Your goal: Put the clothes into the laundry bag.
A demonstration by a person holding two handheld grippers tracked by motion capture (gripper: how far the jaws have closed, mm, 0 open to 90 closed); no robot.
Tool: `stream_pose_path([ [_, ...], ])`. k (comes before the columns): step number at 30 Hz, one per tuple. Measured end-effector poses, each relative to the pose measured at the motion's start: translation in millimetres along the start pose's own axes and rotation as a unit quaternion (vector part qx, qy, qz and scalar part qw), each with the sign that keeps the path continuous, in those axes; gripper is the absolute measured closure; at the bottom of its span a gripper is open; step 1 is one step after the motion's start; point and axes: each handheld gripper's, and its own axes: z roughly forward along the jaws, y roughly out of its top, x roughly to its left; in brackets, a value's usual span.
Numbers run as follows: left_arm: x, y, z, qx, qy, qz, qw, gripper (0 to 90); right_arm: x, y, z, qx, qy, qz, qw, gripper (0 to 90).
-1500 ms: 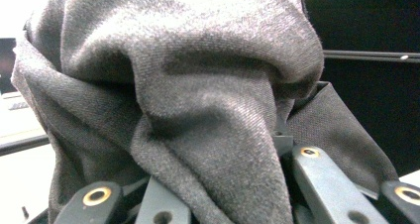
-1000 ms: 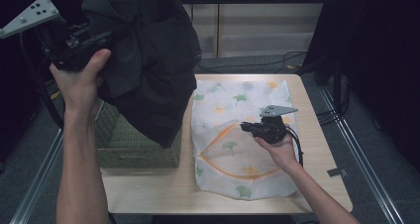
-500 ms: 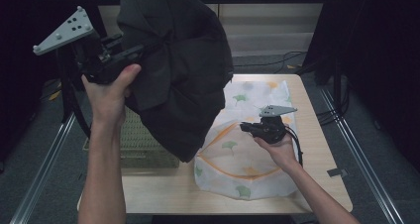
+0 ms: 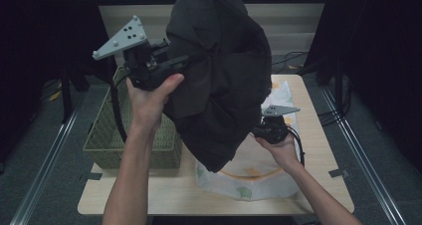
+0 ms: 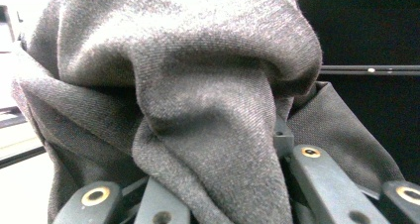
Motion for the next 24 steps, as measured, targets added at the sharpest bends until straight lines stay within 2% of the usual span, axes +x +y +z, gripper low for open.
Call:
stream_pose_path([
  [2, -4.8, -8.9, 4.4, 0.000, -0.006, 0.006, 1.0000, 72.1, -0.6, -0.1, -0.1, -0.002, 0.004, 0.002, 1.0000, 90.0],
  [7, -11.8, -36.2, 7.5, 0.023, -0.015, 0.007, 0.9996, 72.0, -0.9, -0.2, -1.0, -0.003, 0.006, 0.004, 1.0000, 90.0],
  [13, -17.3, -67.1, -4.3, 0.051, -0.006, 0.013, 0.9986, 71.9, -2.4, -0.2, -1.7, -0.005, 0.009, 0.009, 0.9999, 90.0],
  [17, -15.4, -89.4, -10.9, 0.077, -0.001, 0.016, 0.9969, 71.9, -2.9, -0.7, -1.1, -0.005, 0.009, 0.011, 0.9999, 90.0],
  [20, -14.7, -100.0, -12.5, 0.092, -0.003, 0.016, 0.9956, 71.8, -3.0, -0.9, -0.4, -0.004, 0.009, 0.013, 0.9999, 90.0],
  [22, -18.5, -108.7, -10.1, 0.097, 0.001, 0.017, 0.9951, 71.8, -2.9, -1.6, 0.7, -0.002, 0.011, 0.013, 0.9999, 89.9],
  [23, -19.5, -112.7, -9.1, 0.112, -0.006, 0.024, 0.9934, 71.7, -3.0, -1.7, 1.6, -0.001, 0.011, 0.013, 0.9999, 90.0],
  [24, -22.4, -117.9, -7.1, 0.116, -0.011, 0.026, 0.9929, 71.7, -3.2, -1.5, 1.9, -0.001, 0.011, 0.014, 0.9998, 90.0],
])
